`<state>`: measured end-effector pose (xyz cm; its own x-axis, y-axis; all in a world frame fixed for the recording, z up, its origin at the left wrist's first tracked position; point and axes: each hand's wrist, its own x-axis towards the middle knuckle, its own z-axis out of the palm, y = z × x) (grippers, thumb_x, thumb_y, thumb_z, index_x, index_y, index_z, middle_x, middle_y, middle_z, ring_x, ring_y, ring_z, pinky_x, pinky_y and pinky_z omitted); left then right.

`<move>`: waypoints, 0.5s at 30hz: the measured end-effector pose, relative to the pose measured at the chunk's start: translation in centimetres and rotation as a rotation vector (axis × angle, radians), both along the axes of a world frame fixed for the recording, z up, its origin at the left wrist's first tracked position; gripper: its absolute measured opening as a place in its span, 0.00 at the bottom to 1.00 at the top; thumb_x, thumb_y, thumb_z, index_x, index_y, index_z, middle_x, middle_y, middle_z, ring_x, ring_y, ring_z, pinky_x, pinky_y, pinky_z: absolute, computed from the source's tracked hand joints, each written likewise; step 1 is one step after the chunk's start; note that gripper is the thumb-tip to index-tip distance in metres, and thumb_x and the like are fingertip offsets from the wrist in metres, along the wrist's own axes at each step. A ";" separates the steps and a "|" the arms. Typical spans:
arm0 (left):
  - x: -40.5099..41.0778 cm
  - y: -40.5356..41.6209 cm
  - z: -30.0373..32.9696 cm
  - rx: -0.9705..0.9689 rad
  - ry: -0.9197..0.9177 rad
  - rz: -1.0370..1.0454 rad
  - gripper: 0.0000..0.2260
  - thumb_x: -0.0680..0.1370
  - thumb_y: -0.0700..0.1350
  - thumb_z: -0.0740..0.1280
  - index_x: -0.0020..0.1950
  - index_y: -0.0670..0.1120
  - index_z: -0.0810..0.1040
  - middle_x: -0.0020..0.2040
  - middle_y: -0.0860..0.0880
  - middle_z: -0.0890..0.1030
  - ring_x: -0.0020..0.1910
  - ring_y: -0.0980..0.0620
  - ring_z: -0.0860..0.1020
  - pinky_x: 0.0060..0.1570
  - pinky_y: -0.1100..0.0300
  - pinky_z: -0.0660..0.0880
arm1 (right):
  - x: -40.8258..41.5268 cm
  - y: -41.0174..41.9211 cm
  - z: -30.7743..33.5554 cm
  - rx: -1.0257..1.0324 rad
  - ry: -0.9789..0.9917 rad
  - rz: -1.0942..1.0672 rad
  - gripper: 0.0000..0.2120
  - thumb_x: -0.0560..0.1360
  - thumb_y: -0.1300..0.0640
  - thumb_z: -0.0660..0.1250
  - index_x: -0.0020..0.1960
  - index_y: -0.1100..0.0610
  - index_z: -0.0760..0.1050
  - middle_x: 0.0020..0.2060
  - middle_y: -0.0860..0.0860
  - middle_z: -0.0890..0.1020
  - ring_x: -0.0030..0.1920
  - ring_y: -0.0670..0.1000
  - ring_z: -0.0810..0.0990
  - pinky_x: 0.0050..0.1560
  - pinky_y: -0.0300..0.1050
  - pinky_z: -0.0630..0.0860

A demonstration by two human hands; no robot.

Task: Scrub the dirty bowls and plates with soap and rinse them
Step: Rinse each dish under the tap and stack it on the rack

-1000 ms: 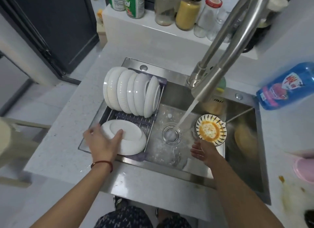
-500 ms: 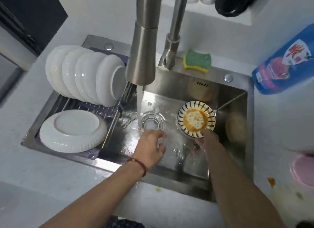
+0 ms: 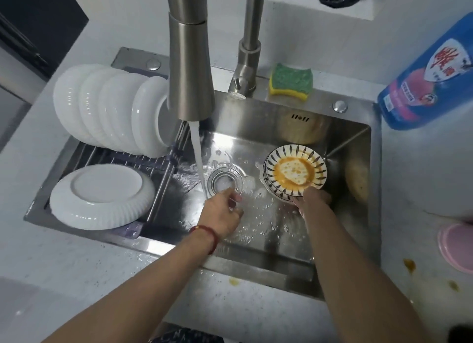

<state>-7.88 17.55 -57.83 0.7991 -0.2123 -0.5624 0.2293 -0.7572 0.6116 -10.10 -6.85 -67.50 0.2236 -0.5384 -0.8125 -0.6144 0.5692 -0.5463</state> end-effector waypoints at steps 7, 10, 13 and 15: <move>2.8 2.2 -2.2 -0.185 0.328 0.450 0.07 0.85 0.45 0.65 0.49 0.45 0.80 0.47 0.46 0.82 0.45 0.48 0.79 0.58 0.45 0.82 | -0.4 3.6 3.3 -0.267 0.007 0.191 0.13 0.74 0.72 0.68 0.52 0.59 0.82 0.49 0.56 0.86 0.46 0.57 0.87 0.42 0.51 0.86; 4.0 3.8 -2.8 -0.268 0.480 0.553 0.13 0.85 0.50 0.64 0.56 0.41 0.80 0.51 0.42 0.85 0.49 0.44 0.84 0.56 0.42 0.83 | 0.1 6.6 4.7 -0.173 -0.028 0.254 0.08 0.75 0.72 0.69 0.49 0.60 0.80 0.48 0.59 0.85 0.47 0.58 0.86 0.38 0.47 0.85; 4.6 4.6 -2.7 -0.372 0.533 0.626 0.15 0.85 0.51 0.66 0.60 0.39 0.79 0.49 0.40 0.87 0.47 0.40 0.87 0.48 0.45 0.85 | 0.7 9.2 5.2 -0.151 -0.023 0.389 0.07 0.76 0.73 0.67 0.49 0.63 0.80 0.47 0.60 0.85 0.47 0.58 0.86 0.38 0.48 0.85; 4.8 5.1 -2.6 -0.378 0.523 0.684 0.12 0.86 0.46 0.63 0.64 0.39 0.76 0.55 0.39 0.84 0.47 0.41 0.85 0.38 0.49 0.85 | 0.9 10.1 5.0 -0.160 0.015 0.504 0.10 0.75 0.71 0.66 0.44 0.60 0.81 0.45 0.58 0.86 0.46 0.58 0.87 0.45 0.55 0.86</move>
